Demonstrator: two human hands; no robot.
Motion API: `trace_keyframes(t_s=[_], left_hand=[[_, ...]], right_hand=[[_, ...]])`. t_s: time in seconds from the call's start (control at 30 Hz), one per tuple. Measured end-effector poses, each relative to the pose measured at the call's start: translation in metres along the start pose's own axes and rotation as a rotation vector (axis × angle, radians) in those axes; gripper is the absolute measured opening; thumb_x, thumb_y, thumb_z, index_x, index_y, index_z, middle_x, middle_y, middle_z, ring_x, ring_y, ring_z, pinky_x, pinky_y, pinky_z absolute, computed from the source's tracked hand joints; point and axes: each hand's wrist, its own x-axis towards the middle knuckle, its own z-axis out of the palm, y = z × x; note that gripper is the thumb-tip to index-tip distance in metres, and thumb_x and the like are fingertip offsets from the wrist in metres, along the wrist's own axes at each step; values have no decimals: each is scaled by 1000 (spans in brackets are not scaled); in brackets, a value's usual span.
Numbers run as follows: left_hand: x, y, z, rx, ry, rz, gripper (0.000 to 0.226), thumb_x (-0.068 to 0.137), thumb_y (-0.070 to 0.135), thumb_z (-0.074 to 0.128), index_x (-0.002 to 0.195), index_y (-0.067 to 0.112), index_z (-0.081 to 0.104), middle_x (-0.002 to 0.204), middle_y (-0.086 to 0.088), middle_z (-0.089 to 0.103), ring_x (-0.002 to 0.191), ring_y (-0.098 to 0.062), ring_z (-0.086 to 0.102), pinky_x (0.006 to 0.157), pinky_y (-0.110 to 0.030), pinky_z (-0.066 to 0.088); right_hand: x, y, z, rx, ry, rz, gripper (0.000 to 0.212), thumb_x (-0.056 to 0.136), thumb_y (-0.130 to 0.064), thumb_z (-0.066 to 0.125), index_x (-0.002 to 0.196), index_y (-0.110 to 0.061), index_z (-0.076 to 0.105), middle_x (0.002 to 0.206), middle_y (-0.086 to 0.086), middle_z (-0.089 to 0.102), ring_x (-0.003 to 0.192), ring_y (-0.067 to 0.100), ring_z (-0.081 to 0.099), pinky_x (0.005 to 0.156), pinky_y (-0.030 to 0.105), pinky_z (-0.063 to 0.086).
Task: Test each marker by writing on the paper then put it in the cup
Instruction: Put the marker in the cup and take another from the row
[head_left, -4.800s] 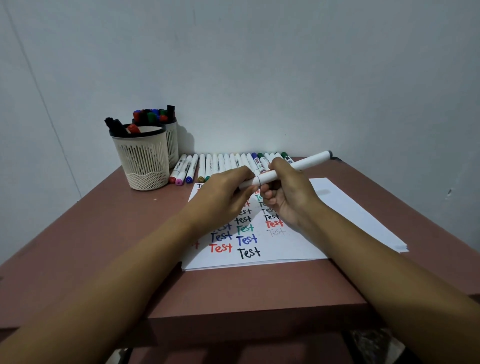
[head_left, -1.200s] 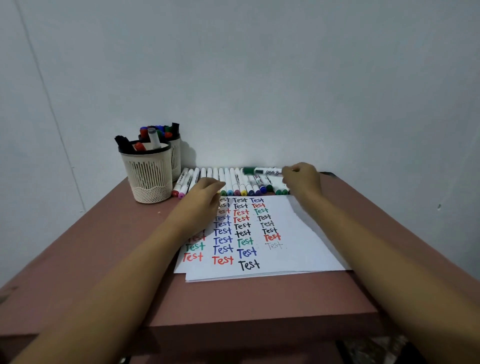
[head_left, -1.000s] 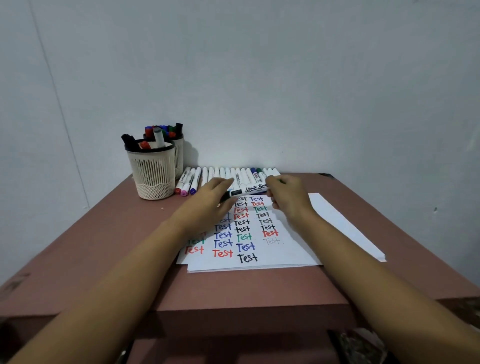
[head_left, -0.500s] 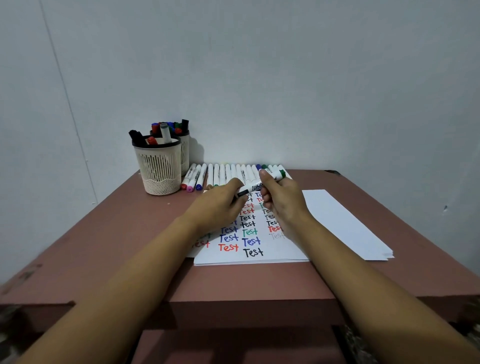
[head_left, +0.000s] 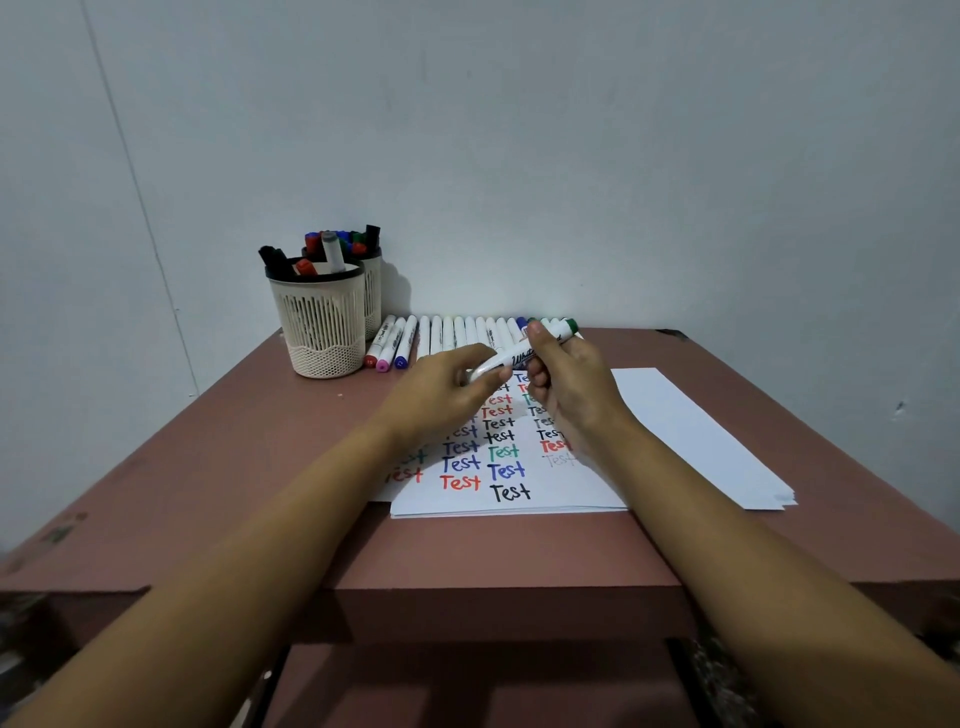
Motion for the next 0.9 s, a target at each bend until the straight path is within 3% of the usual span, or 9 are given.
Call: trace_keyframes(t_s=[0.1,0.2,0.3,0.4,0.5,0.57,0.7,0.77,0.9], left_hand=[[0,-3,-2,-40,15,-16,8,88,50,54,89,43,58,68,-5,60,52,-8,41,54,-27,34],[-2,0,-4,-29,54,-51,16,85,48,58,97,37,58,60,8,53,49,-4,42,51,-22,32],[-4,3,-6,-32,68,-133,34,84,55,55,107,31,48,73,9,58,67,-2,55,59,-18,39],[-2,-3,-7,-142,95,-186,27,94,45,44,109,22,44,73,3,53,66,-10,51,63,-28,39],[1,-10,-9,-237,115,-272,14,93,20,36,105,19,43,76,-2,49,69,-17,45,70,-35,38],[2,-11,-9,-249,110,-305,17,93,10,32,105,18,41,81,-4,49,73,-20,44,70,-37,39],[1,-13,-10,-189,88,-302,18,95,6,32,107,20,35,87,-4,51,79,-23,49,76,-47,49],[-1,-14,-10,-147,69,-278,20,96,8,40,109,22,34,91,-2,52,82,-22,53,78,-44,50],[-1,-12,-12,-131,85,-266,33,91,14,57,117,18,37,97,0,53,85,-13,55,80,-31,47]], right_hand=[[0,-2,-1,2,4,-12,27,97,-26,53,74,-11,55,62,0,44,54,9,37,54,23,34],[-2,-4,-1,13,30,-18,27,95,-27,56,73,-11,57,60,-1,46,53,9,38,53,22,34],[-3,-8,-1,118,116,14,26,97,-28,53,75,-13,55,60,0,47,52,10,40,48,21,32],[-2,-13,-6,342,203,142,25,99,-32,46,102,-8,52,79,10,55,53,17,59,47,24,46],[-6,-14,-10,495,156,261,33,101,-36,42,123,-12,38,98,20,55,67,35,69,57,38,60],[-8,-15,-13,480,138,273,28,100,-31,46,120,-13,40,98,19,55,71,37,68,61,39,60],[-12,-14,-19,230,141,207,6,92,-14,60,91,-10,56,80,10,59,56,12,57,48,19,47],[-14,-16,-20,137,169,182,8,90,-12,62,84,-9,58,71,6,60,50,7,53,46,17,42],[-24,-25,-19,110,141,174,16,93,-21,60,85,-7,62,69,7,63,51,12,56,47,20,48]])
